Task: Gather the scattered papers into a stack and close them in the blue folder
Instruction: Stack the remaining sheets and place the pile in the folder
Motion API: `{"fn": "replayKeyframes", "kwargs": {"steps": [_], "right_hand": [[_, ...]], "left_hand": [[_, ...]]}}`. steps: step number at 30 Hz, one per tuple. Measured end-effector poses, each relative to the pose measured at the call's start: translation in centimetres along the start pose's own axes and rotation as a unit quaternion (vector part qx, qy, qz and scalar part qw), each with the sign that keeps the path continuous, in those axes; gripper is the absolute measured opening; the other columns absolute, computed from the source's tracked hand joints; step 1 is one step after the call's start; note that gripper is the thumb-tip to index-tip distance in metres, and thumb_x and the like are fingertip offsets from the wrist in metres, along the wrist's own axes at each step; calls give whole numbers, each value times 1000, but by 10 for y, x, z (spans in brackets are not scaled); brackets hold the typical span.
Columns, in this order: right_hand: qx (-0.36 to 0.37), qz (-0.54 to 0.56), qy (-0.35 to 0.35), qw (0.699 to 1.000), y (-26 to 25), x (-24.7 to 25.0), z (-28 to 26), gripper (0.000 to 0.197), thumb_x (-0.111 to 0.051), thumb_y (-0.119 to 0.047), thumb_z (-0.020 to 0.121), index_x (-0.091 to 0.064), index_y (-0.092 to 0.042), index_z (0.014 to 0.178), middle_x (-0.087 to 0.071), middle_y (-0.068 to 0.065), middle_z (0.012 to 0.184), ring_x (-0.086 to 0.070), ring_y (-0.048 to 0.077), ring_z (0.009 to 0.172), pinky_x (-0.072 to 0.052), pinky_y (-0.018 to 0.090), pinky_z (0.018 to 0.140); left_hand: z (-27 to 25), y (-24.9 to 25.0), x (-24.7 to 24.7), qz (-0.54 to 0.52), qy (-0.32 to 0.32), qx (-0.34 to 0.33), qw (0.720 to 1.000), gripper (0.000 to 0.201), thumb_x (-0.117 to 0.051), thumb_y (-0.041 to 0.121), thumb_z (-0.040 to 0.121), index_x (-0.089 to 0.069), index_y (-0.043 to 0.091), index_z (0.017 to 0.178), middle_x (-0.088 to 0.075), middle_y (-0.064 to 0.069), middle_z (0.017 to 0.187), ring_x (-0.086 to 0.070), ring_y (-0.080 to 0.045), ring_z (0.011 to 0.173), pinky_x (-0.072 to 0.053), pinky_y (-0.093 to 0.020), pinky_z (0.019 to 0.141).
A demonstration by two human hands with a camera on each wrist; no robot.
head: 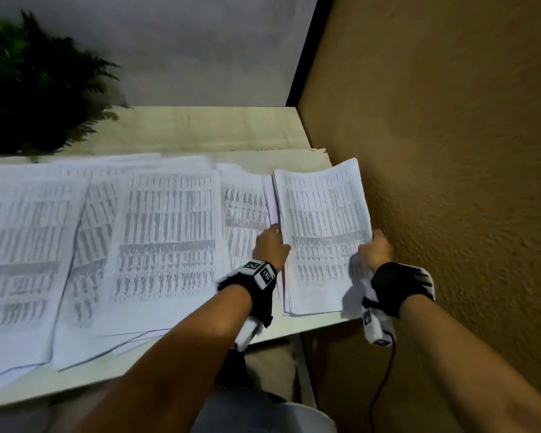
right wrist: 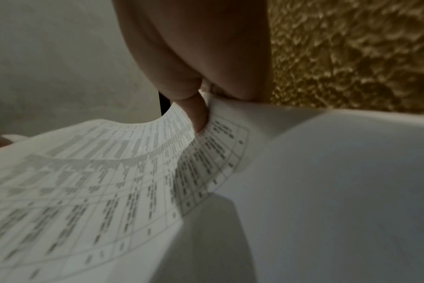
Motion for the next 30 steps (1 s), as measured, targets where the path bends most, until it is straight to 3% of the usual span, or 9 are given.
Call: {"fn": "replayKeyframes", "kwargs": {"steps": [6,11,13,15,17,20,23,26,30], "right_hand": [[44,-38,-51,997,-4,-30,13,59,-57,3,83,-33,-2,137,-46,23,137,-46,42,124,-40,51,104],[31,-197,-17,980,-27,-23,-8,80,-55,-15,89,-3,-8,149,-17,22,151,-24,43,134,-28,50,109],[107,-199,29,974,-62,-27,-27,71,-53,-17,90,-12,-6,148,-20,20,151,-26,40,133,-29,47,109],[195,-150,-38,969,-100,-62,-52,55,-48,-16,93,-27,-6,143,-29,20,147,-32,37,131,-32,41,106],[212,-104,-142,961,-124,-107,-78,48,-51,-16,92,-39,-4,137,-39,20,142,-40,35,129,-35,38,106],[176,-40,-222,958,-142,-157,-111,52,-55,-20,91,-39,0,136,-44,19,142,-45,32,129,-38,35,106],[139,-17,-237,961,-151,-187,-133,61,-55,-28,91,-31,-2,141,-39,18,146,-44,32,130,-36,36,105],[92,30,-231,968,-160,-206,-145,68,-56,-30,91,-23,-5,146,-32,16,151,-38,35,134,-36,43,109],[57,66,-219,972,-175,-220,-154,73,-57,-25,91,-16,-3,147,-30,19,152,-37,36,135,-36,40,106]], "left_hand": [[11,-9,-27,151,-47,-10,987,41,-49,4,87,-43,-5,126,-38,-25,136,-42,-34,125,-36,-38,103],[5,-6,-4,53,-58,-18,997,50,-49,2,87,-36,-2,135,-37,-23,141,-39,-34,131,-35,-37,109],[7,-9,35,4,-16,-22,1000,47,-48,-1,87,-40,0,133,-43,-21,139,-46,-29,128,-39,-21,99],[7,-22,88,15,24,-13,1000,42,-47,-2,88,-45,-2,129,-49,-20,134,-51,-28,122,-39,-13,85],[6,-47,147,63,62,-2,996,37,-48,-2,87,-51,-4,123,-55,-25,128,-55,-31,118,-43,-22,87],[-5,-102,239,158,141,45,976,30,-51,1,86,-60,-2,115,-59,-28,121,-55,-39,115,-44,-36,96],[-35,-150,327,254,224,111,934,33,-53,4,84,-60,4,116,-52,-27,126,-44,-40,121,-35,-44,98],[-75,-192,407,256,295,193,900,40,-56,6,83,-53,9,122,-39,-25,136,-33,-41,125,-34,-50,101],[-106,-248,459,206,279,289,892,77,-64,28,80,-22,10,142,-20,-25,148,-20,-43,135,-24,-55,110]]}}
Point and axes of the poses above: each hand's wrist, its own z-axis towards the middle knuckle, its own x-axis out of the back of the hand, y = z × x, the point moved 10 cm from there along z, towards the middle knuckle
